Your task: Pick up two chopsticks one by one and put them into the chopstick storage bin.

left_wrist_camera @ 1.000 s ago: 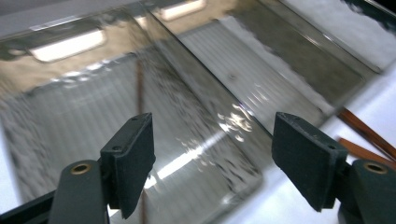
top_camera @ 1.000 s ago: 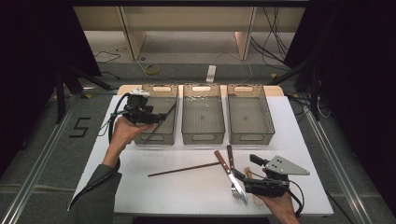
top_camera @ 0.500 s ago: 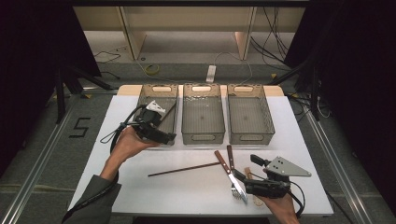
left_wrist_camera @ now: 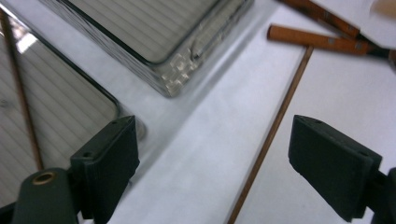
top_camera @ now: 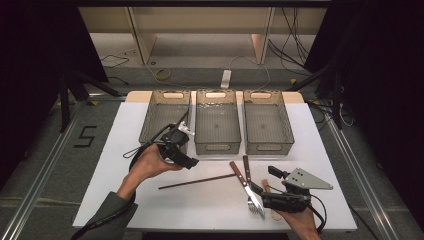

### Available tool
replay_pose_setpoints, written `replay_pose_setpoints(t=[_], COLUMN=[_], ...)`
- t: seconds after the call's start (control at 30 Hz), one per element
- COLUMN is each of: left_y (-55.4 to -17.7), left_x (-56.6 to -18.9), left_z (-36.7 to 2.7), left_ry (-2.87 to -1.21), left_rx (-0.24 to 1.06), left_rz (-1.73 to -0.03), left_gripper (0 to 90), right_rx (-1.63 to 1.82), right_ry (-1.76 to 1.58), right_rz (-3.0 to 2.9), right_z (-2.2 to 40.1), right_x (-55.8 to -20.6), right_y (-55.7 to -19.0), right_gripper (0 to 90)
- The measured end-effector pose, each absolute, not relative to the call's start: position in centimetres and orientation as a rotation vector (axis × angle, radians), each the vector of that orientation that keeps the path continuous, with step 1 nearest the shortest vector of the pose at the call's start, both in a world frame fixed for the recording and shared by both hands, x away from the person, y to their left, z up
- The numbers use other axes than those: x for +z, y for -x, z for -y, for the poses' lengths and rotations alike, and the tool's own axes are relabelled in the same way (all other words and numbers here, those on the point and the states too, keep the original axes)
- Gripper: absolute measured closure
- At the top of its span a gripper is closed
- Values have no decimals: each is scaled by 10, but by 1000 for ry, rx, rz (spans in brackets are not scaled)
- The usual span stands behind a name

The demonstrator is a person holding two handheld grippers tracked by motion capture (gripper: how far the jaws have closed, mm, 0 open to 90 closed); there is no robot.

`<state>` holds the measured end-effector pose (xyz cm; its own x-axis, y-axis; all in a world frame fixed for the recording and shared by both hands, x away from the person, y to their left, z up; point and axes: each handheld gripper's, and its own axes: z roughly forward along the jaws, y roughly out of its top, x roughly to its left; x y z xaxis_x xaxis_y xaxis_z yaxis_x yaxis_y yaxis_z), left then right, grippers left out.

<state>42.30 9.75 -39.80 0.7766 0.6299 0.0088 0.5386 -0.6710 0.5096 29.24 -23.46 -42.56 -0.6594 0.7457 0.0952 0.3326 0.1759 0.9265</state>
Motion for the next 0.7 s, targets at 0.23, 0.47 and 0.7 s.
replay_pose_setpoints(t=[0.23,0.47,0.7], left_y=[-421,-419,-416], left_x=[-412,-423,-434], left_z=[-85,-77,-70], left_ry=[-2548,-2603,-2646], left_rx=[211,161,115], left_rz=[-834,-772,-742], left_gripper=[167,235,380], right_rx=[1484,1484,1482], right_ry=[-1016,-1015,-1010], right_rz=[-2080,-2082,-2086], right_z=[234,234,234], right_x=[-426,-426,-426], right_y=[-292,-292,-292], right_gripper=[208,208,208])
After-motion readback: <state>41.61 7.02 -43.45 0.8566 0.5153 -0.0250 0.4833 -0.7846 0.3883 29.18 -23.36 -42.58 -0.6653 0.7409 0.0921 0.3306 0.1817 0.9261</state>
